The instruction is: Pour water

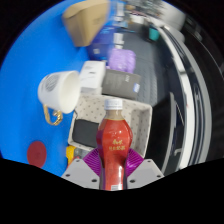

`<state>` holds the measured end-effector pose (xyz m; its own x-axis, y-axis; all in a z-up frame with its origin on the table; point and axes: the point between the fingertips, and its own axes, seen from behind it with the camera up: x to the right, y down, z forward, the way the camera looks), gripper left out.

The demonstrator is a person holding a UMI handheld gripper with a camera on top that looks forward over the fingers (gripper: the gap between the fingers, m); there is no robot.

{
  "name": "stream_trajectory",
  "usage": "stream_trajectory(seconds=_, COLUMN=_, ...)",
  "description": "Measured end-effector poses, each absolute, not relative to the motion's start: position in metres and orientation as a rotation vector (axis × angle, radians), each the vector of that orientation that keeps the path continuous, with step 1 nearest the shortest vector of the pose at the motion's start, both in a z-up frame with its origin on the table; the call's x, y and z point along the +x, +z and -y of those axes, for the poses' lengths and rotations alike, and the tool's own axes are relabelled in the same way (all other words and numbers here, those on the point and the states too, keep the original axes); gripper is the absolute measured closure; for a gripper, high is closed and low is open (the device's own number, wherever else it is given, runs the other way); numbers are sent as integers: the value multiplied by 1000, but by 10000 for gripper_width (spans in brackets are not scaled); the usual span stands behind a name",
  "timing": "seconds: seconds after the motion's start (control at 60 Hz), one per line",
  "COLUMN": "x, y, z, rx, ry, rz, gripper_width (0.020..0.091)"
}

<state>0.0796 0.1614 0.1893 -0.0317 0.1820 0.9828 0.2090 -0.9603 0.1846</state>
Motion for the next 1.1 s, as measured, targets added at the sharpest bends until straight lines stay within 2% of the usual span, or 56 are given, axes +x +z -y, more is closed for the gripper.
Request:
stream_trajectory(seconds=0.233, x=72, y=204, z=-135, rx=-1896, ry=-1676, rz=-370, gripper_width=832)
stream_trajectory(seconds=0.45, x=72, y=174, z=-121, rx=-1537, ry=-1113, rz=-918, gripper_width=833)
stream_trajectory(seconds=0.617, x=78, y=138, z=-104, rx=-1443, ry=-968, rz=-1039, gripper_width=833)
stream_trajectory(seconds=0.717, x=80, y=105, z=-101, rx=-1480, ry=-942, rz=-1065, gripper_width=828)
stream_trajectory(seconds=0.733, x=81, y=113, z=-102, rx=-1448, ry=-962, rz=-1034, gripper_width=829)
stream_trajectory(seconds=0.75, x=81, y=110, z=-102, rx=-1451, ry=-977, rz=-1032, gripper_width=785)
stream_trajectory(seconds=0.767, x=79, y=108, z=-102, rx=-1458, ry=-988, rz=-1029, gripper_width=826)
stream_trajectory(seconds=0.933, x=77, y=110, z=-102, rx=-1447, ry=-1008, rz=-1020, gripper_width=831)
stream_trajectory(seconds=0.967, x=77, y=110, z=-101, rx=-1437, ry=-1000, rz=-1031, gripper_width=810)
stream_trajectory(seconds=0.983, x=77, y=110, z=-101, rx=-1433, ry=-996, rz=-1037, gripper_width=755)
stream_trajectory(seconds=1.0, x=77, y=110, z=-100, rx=-1427, ry=-993, rz=-1043, gripper_width=766)
stream_trajectory(seconds=1.017, x=77, y=110, z=-100, rx=-1423, ry=-988, rz=-1048, gripper_width=699)
stream_trajectory(seconds=1.033, x=77, y=110, z=-99, rx=-1419, ry=-987, rz=-1053, gripper_width=695)
stream_trajectory(seconds=1.05, x=77, y=111, z=-98, rx=-1414, ry=-987, rz=-1057, gripper_width=653)
stream_trajectory(seconds=1.1, x=76, y=111, z=-94, rx=-1412, ry=-973, rz=-1067, gripper_width=635)
